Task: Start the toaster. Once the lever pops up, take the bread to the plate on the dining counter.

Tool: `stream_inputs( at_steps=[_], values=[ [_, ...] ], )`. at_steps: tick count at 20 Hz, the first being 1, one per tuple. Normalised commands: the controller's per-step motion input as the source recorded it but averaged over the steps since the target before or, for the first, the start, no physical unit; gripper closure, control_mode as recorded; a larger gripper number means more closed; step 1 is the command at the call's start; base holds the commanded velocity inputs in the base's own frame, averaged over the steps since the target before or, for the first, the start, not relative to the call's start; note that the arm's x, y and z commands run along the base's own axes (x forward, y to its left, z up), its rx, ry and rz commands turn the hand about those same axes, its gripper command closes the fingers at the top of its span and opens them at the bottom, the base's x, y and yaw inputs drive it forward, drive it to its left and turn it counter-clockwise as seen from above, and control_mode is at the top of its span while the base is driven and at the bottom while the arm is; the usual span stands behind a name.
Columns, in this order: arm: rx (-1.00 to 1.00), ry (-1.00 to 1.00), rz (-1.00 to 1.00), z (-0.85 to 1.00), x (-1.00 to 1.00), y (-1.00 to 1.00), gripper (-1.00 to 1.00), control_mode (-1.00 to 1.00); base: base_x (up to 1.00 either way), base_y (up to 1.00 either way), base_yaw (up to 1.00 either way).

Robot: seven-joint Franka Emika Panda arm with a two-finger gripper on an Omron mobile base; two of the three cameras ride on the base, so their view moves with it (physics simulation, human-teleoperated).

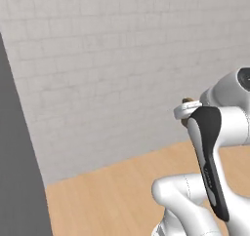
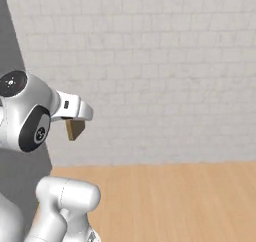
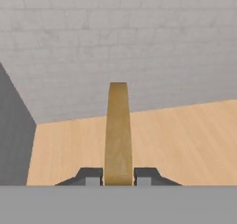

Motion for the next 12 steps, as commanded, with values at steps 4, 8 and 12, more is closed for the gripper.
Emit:
stream_inputs(
  at_steps=[4, 8, 12],
  values=[
    [0.0, 0.0, 0.0, 0.0, 0.0, 0.0, 1.0, 1.0, 0.33, 0.0, -0.77],
    [0.0, 0.0, 0.0, 0.0, 0.0, 0.0, 1.0, 1.0, 0.2, 0.0, -0.82],
    [0.0, 0.0, 0.0, 0.0, 0.0, 0.0, 1.0, 1.0, 0.31, 0.0, -0.78]
  ],
)
